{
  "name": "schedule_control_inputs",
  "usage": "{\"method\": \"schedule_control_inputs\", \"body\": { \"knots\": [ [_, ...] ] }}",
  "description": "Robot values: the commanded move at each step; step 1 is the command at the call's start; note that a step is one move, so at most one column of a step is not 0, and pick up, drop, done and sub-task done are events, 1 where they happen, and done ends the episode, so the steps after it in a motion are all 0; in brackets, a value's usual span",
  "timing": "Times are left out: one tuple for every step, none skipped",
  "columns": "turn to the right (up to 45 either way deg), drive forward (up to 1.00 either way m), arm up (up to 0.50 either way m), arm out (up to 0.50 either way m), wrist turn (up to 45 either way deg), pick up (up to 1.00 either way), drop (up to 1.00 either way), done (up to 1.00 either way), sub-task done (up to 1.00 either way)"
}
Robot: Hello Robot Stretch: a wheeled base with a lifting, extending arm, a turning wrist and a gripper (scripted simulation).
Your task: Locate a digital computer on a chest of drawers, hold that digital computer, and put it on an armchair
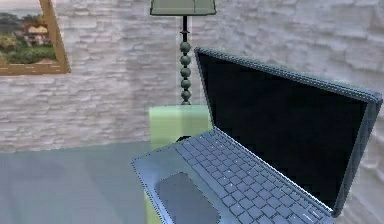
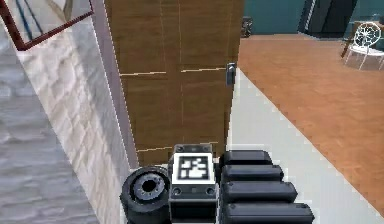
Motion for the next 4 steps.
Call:
{"method": "schedule_control_inputs", "body": {
  "knots": [
    [-21.0,0.00,0.00,0.00,0.0,0.00,0.00,0.00,0.00],
    [0.0,0.40,0.00,0.00,0.0,0.00,0.00,0.00,0.00],
    [45.0,0.00,0.00,0.00,0.0,0.00,0.00,0.00,0.00],
    [9.0,0.00,0.00,0.00,0.0,0.00,0.00,0.00,0.00]
  ]
}}
